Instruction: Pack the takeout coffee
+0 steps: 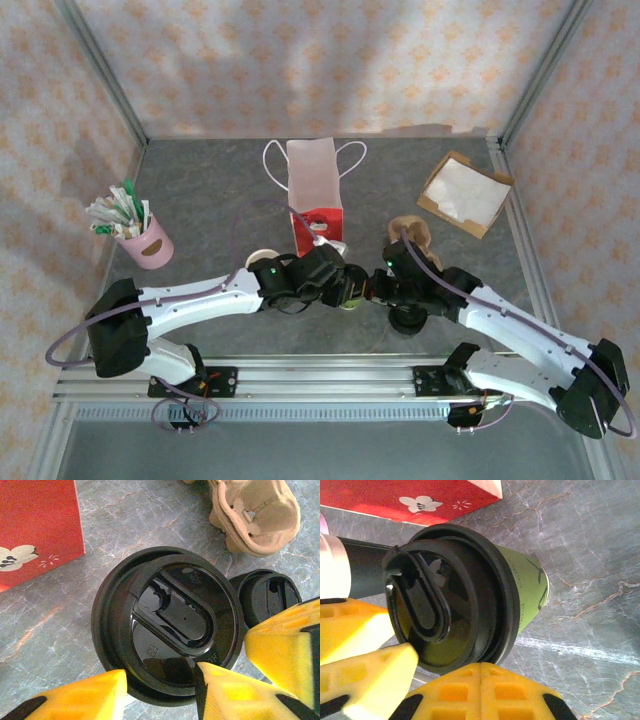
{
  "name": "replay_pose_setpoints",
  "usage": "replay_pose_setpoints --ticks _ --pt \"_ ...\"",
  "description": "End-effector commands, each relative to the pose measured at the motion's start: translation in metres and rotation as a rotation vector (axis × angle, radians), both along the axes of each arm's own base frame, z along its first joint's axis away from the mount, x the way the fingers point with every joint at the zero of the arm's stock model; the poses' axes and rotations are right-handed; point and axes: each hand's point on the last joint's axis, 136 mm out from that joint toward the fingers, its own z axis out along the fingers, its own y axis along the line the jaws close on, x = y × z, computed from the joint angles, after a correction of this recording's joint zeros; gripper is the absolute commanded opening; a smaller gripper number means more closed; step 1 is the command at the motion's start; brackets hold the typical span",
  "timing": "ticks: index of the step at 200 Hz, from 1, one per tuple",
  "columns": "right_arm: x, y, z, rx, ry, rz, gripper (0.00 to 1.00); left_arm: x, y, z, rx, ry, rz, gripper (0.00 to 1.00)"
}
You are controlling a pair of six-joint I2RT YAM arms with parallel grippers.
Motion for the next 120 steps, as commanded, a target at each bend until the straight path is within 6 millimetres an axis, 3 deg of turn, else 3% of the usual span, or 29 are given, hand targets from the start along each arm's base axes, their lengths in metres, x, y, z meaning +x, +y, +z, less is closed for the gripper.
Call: replay_pose_setpoints --ticks 1,50,77,120 --pt "0.003 -0.006 0.027 -0.02 -0.07 0.007 0.03 0.003 -0.005 0.006 -0.024 -0.005 -0.015 0.43" --pt "0.006 -0.018 0.045 -0.073 -0.117 0.0 0.19 0.005 -0.013 0.027 -0.072 -0.022 -0.028 0.56" --pt "0.007 -0.027 0.051 -0.107 -0.142 -0.01 0.3 0.008 -0.012 0.053 -0.103 -0.064 -0.03 0.68" --pt "0.006 -0.034 0.06 -0.121 -0.174 -0.01 0.58 0.007 0.005 0.102 -0.136 -0.156 -0.022 0.86"
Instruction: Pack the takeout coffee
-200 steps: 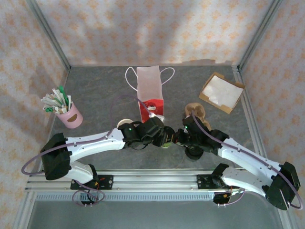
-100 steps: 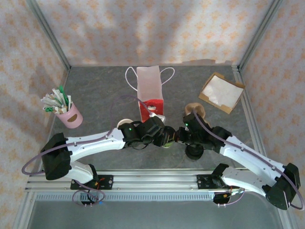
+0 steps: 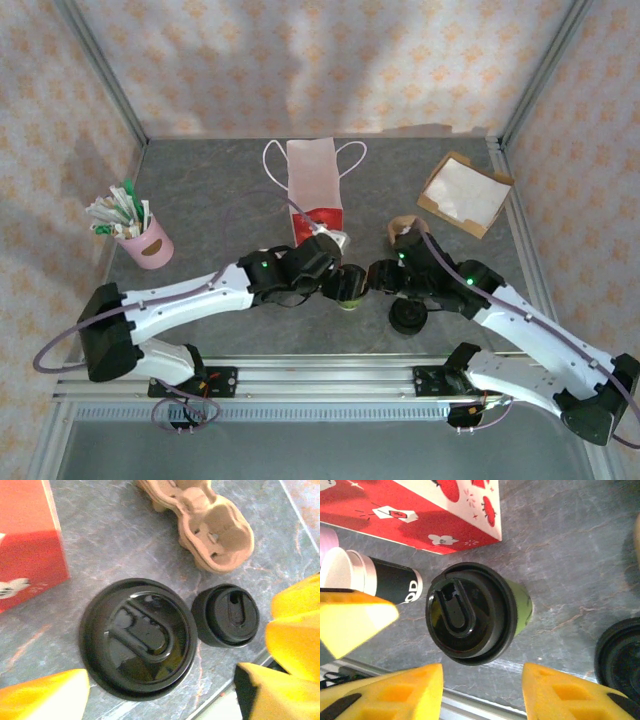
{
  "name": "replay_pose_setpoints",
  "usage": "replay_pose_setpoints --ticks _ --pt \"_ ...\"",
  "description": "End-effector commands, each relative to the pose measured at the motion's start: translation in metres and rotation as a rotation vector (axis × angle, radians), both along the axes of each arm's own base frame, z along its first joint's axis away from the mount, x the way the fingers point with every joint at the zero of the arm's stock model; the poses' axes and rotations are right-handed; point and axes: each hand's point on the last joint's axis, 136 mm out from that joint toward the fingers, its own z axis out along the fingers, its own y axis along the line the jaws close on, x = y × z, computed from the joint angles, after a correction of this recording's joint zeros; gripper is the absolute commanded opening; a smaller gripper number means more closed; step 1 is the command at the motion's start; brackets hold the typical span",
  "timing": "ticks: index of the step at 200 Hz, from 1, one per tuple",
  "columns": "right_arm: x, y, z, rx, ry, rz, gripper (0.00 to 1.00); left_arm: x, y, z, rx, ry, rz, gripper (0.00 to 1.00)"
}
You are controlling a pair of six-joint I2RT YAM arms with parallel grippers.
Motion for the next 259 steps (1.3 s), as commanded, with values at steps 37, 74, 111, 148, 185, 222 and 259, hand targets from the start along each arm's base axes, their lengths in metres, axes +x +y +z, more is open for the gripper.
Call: replay_pose_setpoints --ticks 37,74,111,148,185,222,259 --pt "-0.002 -0.022 0.019 -0.083 -0.072 -0.004 0.92 0.004 0.053 0.085 -0.016 -0.211 0.065 1.0" --pt "0.007 -0.051 0.032 -0.18 -0.107 -0.136 0.99 0.006 0.112 0.106 0.006 -0.288 0.179 1.0" --pt "0.012 -0.056 0.048 -0.21 -0.122 -0.146 0.99 0.008 0.162 0.109 0.016 -0.316 0.297 1.0" --pt "0.024 -0.05 0.048 -0.252 -0.129 -0.094 0.99 0.015 0.188 0.101 0.007 -0.29 0.374 1.0" --pt "0.045 -0.053 0.028 -0.439 -0.159 -0.039 0.99 0.036 0.198 0.08 -0.033 -0.194 0.443 1.0" --pt "0.051 -0.024 0.018 -0.442 -0.096 0.108 0.99 0.062 0.202 0.061 -0.113 -0.096 0.493 1.0" --pt "0.044 0.011 0.006 -0.419 -0.022 0.245 0.93 0.09 0.209 0.05 -0.129 -0.038 0.57 1.0"
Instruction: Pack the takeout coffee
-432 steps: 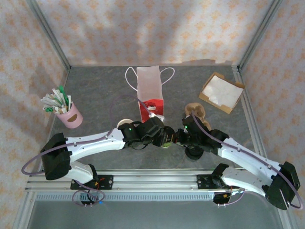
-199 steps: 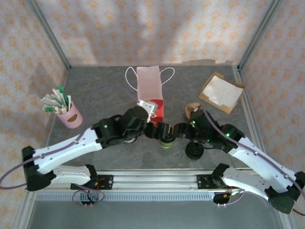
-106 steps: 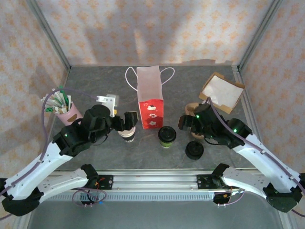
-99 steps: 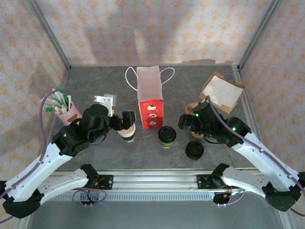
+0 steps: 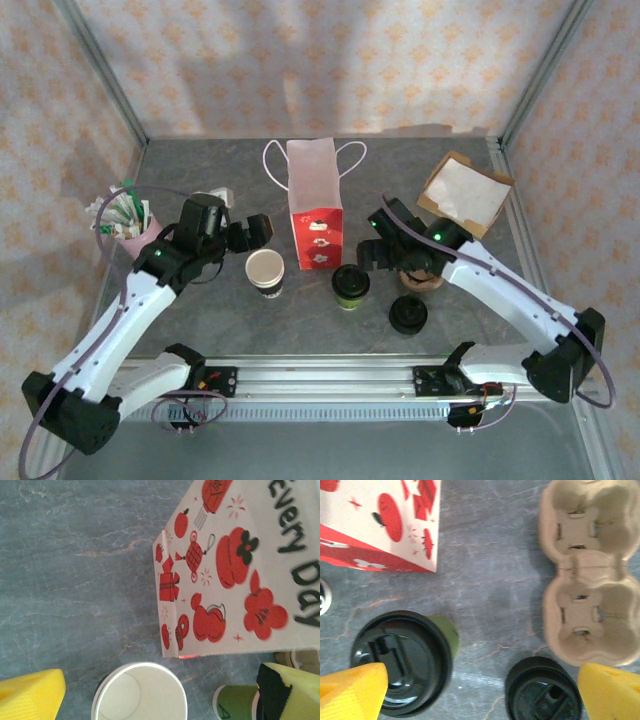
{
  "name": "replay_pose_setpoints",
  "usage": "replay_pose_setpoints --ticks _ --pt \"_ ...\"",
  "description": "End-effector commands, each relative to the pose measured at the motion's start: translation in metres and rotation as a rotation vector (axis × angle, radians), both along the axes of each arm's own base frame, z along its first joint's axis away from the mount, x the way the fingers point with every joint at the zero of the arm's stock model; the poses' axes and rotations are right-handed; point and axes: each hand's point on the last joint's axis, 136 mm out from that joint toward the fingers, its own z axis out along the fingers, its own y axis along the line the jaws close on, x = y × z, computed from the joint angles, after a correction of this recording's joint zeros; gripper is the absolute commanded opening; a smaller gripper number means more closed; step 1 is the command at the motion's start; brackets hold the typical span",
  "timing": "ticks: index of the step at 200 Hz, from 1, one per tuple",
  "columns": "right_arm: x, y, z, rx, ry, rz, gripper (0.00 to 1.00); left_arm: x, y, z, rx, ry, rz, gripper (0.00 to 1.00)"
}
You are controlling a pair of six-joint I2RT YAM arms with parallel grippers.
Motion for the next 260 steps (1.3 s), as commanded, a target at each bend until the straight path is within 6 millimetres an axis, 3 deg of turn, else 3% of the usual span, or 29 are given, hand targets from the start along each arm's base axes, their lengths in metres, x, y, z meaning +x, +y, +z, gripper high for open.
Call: replay_pose_setpoints --ticks 1,31,90,166,260 --pt "-0.008 0.026 0.0 0.007 0.053 0.125 0.93 0.02 -0.005 0.006 -0.076 -0.008 0.022 1.0" --pt "-0.021 0.05 -0.007 0.011 0.114 0.215 0.87 0.044 -0.002 -0.01 -0.121 0.017 0.062 1.0" --pt "-0.026 0.062 -0.024 -0.058 0.181 0.27 0.84 0.076 -0.008 -0.051 -0.154 0.096 0.072 0.96" --pt "-0.031 0.073 -0.04 -0.103 0.246 0.316 0.81 0.079 -0.005 -0.065 -0.139 0.121 0.071 0.95" --pt "-0.026 0.069 -0.047 -0.146 0.246 0.288 0.78 0.077 -0.006 -0.071 -0.143 0.134 0.062 0.94"
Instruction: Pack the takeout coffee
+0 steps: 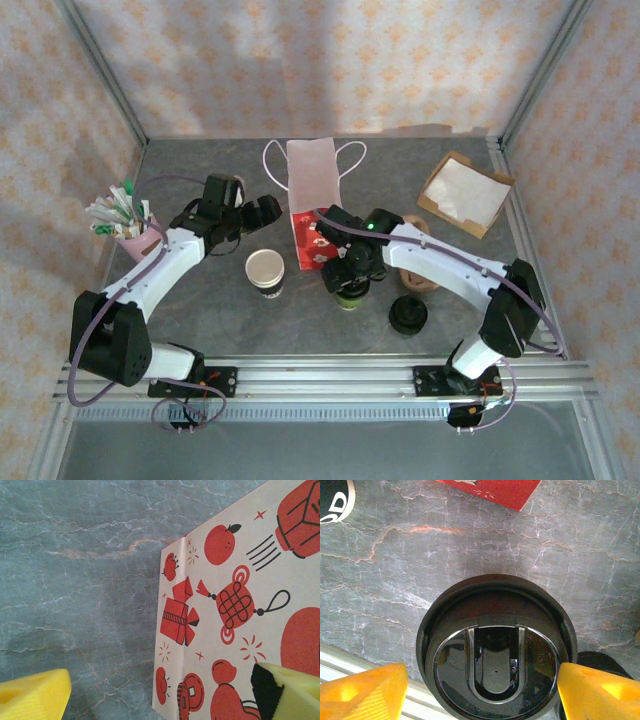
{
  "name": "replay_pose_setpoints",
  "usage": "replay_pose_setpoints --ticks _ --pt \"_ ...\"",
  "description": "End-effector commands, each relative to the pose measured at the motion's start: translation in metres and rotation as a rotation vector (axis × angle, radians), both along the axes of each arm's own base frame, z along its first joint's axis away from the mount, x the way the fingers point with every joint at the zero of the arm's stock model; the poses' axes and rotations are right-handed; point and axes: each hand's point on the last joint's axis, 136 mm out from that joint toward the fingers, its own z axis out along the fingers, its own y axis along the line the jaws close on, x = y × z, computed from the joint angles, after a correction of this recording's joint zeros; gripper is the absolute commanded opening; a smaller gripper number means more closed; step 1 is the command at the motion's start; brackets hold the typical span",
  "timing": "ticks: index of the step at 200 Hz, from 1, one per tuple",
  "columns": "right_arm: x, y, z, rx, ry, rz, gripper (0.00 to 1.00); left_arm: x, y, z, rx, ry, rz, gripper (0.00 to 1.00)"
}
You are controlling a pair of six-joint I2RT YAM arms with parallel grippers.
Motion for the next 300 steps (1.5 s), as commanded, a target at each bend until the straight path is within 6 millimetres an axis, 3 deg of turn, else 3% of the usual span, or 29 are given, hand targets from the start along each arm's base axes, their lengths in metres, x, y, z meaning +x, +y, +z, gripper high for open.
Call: replay_pose_setpoints --ticks 1,39,73,95,135,167,210,240,300 --pt "0.002 -0.005 0.002 -0.038 -0.015 -0.004 0.78 0.0 0.0 -0.006 -0.005 0.005 -0.009 0.94" --pt "0.004 -0.007 0.008 -0.027 -0.037 -0.024 0.79 -0.002 0.0 -0.006 -0.007 0.004 -0.014 0.94" --pt "0.007 -0.011 0.028 0.015 -0.099 -0.059 0.84 -0.003 0.001 -0.007 0.001 0.005 -0.017 0.94" --pt "0.014 -0.025 0.04 0.014 -0.155 -0.115 0.86 -0.002 0.0 -0.01 -0.002 0.011 -0.018 0.93" --pt "0.023 -0.053 0.041 0.051 -0.184 -0.221 0.85 -0.007 0.0 -0.008 0.002 0.011 -0.025 0.89" --pt "0.027 -0.063 0.048 0.092 -0.222 -0.267 0.82 -0.015 0.005 0.0 0.01 -0.011 -0.014 0.88" --pt "0.037 -0.086 0.054 0.102 -0.252 -0.346 0.78 -0.016 0.003 -0.004 0.016 0.007 -0.035 0.74" --pt "0.045 -0.103 0.045 0.093 -0.23 -0.389 0.75 -0.003 -0.015 -0.016 -0.021 0.053 -0.093 0.62" --pt "0.059 -0.149 0.004 0.03 -0.118 -0.507 0.64 0.005 -0.064 -0.04 -0.012 0.105 -0.197 0.56"
